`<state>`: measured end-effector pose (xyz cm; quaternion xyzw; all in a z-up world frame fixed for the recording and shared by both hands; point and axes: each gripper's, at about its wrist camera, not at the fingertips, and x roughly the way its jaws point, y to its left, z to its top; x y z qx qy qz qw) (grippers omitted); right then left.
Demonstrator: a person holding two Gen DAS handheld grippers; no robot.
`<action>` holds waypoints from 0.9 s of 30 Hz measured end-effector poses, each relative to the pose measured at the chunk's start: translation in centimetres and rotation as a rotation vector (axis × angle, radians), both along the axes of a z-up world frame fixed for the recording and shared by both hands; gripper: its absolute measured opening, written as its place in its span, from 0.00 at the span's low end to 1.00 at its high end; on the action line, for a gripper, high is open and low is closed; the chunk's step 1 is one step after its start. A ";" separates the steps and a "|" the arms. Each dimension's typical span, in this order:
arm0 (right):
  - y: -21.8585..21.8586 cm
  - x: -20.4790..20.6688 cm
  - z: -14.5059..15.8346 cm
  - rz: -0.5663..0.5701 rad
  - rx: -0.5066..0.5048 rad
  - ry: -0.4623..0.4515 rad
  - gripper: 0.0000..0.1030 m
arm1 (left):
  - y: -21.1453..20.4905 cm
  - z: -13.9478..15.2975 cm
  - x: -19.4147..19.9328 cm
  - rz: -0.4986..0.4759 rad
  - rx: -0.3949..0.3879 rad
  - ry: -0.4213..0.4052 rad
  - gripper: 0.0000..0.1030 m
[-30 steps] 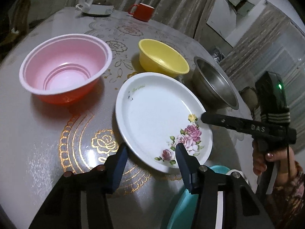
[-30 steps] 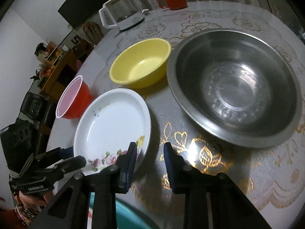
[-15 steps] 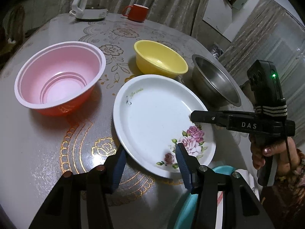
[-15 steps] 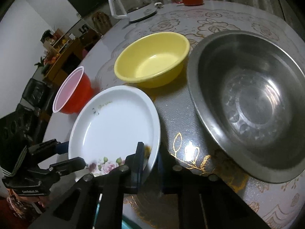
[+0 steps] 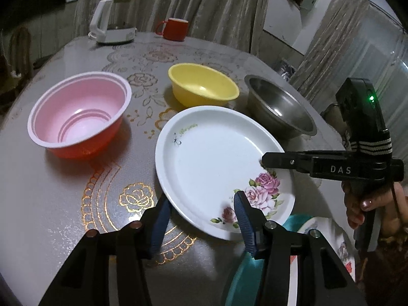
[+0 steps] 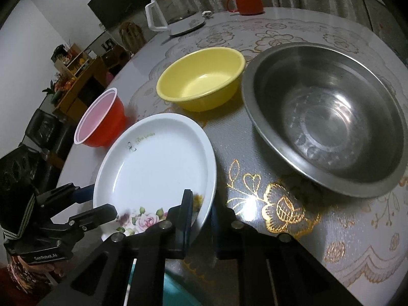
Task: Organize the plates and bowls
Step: 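Lift the rose plate and carry it over the large white plate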
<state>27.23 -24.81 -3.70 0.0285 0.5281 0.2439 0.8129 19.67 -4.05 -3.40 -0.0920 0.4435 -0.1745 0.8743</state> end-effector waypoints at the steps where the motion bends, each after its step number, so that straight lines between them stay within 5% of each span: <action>1: -0.1 -0.1 0.2 -0.006 0.007 -0.002 0.12 | 0.0 0.2 -0.1 0.002 -0.003 -0.006 0.49; 27: -2.4 -9.9 6.3 -0.080 0.099 -0.134 0.12 | -0.8 6.2 -7.9 -0.064 -0.074 -0.128 0.49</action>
